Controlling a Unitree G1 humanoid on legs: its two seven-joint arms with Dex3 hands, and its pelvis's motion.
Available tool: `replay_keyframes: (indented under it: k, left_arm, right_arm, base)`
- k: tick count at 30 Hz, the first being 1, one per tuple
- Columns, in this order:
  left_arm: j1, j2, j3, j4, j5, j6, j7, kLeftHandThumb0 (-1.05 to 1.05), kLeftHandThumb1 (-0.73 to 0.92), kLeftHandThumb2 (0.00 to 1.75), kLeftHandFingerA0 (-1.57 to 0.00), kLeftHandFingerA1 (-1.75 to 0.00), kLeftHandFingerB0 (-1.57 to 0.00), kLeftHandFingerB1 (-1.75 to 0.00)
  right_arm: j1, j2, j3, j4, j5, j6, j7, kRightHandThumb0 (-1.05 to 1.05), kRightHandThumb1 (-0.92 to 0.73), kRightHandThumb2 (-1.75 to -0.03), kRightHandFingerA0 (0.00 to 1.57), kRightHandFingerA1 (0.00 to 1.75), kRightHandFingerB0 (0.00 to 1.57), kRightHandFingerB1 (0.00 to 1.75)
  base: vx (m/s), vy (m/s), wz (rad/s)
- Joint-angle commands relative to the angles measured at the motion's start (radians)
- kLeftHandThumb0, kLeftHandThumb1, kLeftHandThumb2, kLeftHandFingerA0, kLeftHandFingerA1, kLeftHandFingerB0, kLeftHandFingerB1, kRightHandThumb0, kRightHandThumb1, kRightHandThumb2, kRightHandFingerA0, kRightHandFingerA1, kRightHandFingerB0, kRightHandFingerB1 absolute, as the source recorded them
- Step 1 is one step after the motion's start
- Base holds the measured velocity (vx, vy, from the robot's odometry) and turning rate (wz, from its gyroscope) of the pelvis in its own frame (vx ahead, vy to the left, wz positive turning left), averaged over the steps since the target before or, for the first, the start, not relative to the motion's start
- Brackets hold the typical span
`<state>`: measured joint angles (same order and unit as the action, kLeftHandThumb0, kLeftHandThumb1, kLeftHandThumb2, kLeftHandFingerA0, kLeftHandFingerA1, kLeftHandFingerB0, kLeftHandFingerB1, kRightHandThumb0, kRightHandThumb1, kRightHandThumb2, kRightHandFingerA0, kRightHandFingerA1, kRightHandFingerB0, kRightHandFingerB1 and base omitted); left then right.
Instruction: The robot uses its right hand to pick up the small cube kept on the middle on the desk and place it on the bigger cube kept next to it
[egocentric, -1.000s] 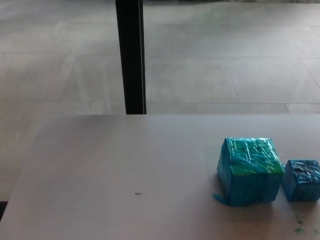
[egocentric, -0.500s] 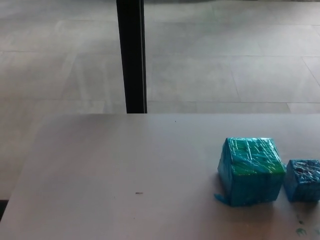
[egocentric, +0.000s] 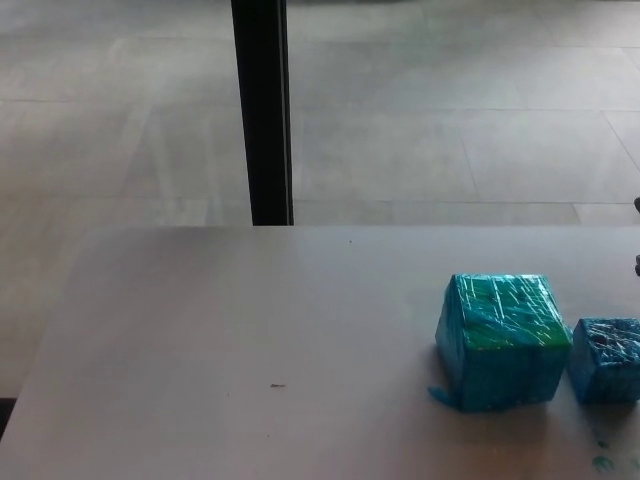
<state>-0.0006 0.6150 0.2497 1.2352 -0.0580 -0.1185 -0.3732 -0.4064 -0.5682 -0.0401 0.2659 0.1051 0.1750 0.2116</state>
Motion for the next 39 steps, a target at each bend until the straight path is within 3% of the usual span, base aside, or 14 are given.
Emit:
replay_keyframes:
  k: [1,3,4,5,8,9,10,11,15,19,20,22,27,39]
  left_arm:
    - [-0.003,0.015,0.009,0.011,-0.006,-0.003,0.002,-0.71,0.7,0.62,-0.49,-0.6,-0.58,-0.49]
    - [-0.004,0.022,0.0,0.007,0.003,-0.01,-0.011,-0.74,0.7,0.61,-0.42,-0.61,-0.53,-0.5]
    - [-0.005,0.023,-0.005,0.008,0.008,-0.008,-0.009,-0.74,0.71,0.62,-0.4,-0.59,-0.51,-0.48]
    - [-0.002,0.024,-0.01,0.001,0.013,-0.01,-0.003,-0.74,0.72,0.62,-0.37,-0.6,-0.48,-0.47]
    - [-0.003,0.021,0.004,0.004,-0.004,-0.005,-0.011,-0.73,0.7,0.61,-0.4,-0.59,-0.49,-0.47]
    - [-0.006,0.023,-0.003,0.005,0.003,0.0,-0.008,-0.73,0.71,0.62,-0.37,-0.59,-0.46,-0.47]
    - [-0.007,0.022,-0.001,0.009,0.002,-0.001,-0.007,-0.73,0.71,0.61,-0.39,-0.6,-0.48,-0.48]
    - [-0.006,0.026,-0.01,0.005,0.011,-0.011,-0.003,-0.74,0.72,0.62,-0.39,-0.62,-0.48,-0.49]
    - [-0.012,0.025,-0.001,0.008,0.0,-0.003,-0.001,-0.74,0.7,0.62,-0.44,-0.65,-0.54,-0.53]
    - [-0.012,0.026,0.004,0.01,-0.007,0.0,-0.012,-0.73,0.69,0.61,-0.46,-0.63,-0.57,-0.53]
    - [-0.011,0.028,-0.004,0.005,0.002,0.002,-0.009,-0.74,0.72,0.62,-0.37,-0.6,-0.49,-0.48]
    - [-0.013,0.029,-0.002,0.007,-0.001,0.007,-0.016,-0.74,0.7,0.61,-0.36,-0.58,-0.49,-0.49]
    - [-0.017,0.032,-0.007,0.006,0.009,-0.005,0.002,-0.74,0.71,0.61,-0.44,-0.63,-0.56,-0.53]
    - [-0.031,0.031,0.005,0.016,-0.004,0.024,-0.01,-0.74,0.68,0.61,-0.35,-0.58,-0.49,-0.47]
  right_arm:
    - [-0.034,-0.064,0.089,0.02,-0.137,-0.008,0.061,-0.61,-0.61,-0.59,0.2,0.41,0.22,0.28]
    - [-0.051,-0.069,0.122,0.037,-0.17,-0.003,0.051,-0.67,-0.64,-0.59,0.16,0.37,0.21,0.28]
    - [-0.062,-0.068,0.134,0.047,-0.18,0.007,0.05,-0.71,-0.52,-0.83,0.09,0.45,0.13,0.4]
    - [-0.074,-0.064,0.148,0.058,-0.193,0.004,0.046,-0.36,-0.4,-0.98,0.03,0.53,0.0,0.47]
    - [-0.087,-0.062,0.162,0.074,-0.208,0.0,0.044,-0.37,-0.38,-0.97,0.04,0.53,0.01,0.48]
    - [-0.102,-0.06,0.184,0.094,-0.238,-0.014,0.033,-0.75,-0.51,-0.88,0.04,0.29,0.12,0.36]
    - [-0.111,-0.06,0.198,0.106,-0.257,-0.024,0.031,-0.81,-0.57,-0.71,0.0,0.24,0.11,0.29]
    - [-0.12,-0.067,0.22,0.121,-0.287,-0.043,0.027,-0.94,-0.6,-0.94,0.0,0.05,0.12,0.24]
    - [-0.147,-0.082,0.304,0.143,-0.379,-0.036,0.038,-1.05,-0.62,-1.0,0.0,0.1,0.0,0.0]
    - [-0.151,-0.075,0.329,0.16,-0.396,-0.028,0.036,-1.04,-0.6,-1.0,0.0,0.11,0.0,0.0]
    - [-0.153,-0.068,0.341,0.173,-0.405,-0.02,0.035,-1.0,-0.54,-0.91,0.0,0.01,0.0,0.01]
    - [-0.158,-0.056,0.357,0.206,-0.412,-0.02,0.037,-1.02,-0.58,-0.99,0.0,0.12,0.0,0.0]
    - [-0.159,-0.033,0.367,0.259,-0.414,-0.041,0.048,-1.0,-0.58,-0.96,0.0,0.1,0.0,0.0]
    - [-0.182,-0.021,0.394,0.443,-0.445,-0.102,0.109,-0.96,-0.56,-0.9,0.0,0.03,0.08,0.04]
  base:
    - [0.0,0.0,0.0]
    - [0.0,0.0,0.0]
    - [0.0,0.0,0.0]
    - [0.0,0.0,0.0]
    - [0.0,0.0,0.0]
    - [0.0,0.0,0.0]
    - [0.0,0.0,0.0]
    - [0.0,0.0,0.0]
    - [0.0,0.0,0.0]
    - [0.0,0.0,0.0]
    - [0.0,0.0,0.0]
    - [0.0,0.0,0.0]
    - [0.0,0.0,0.0]
    - [0.0,0.0,0.0]
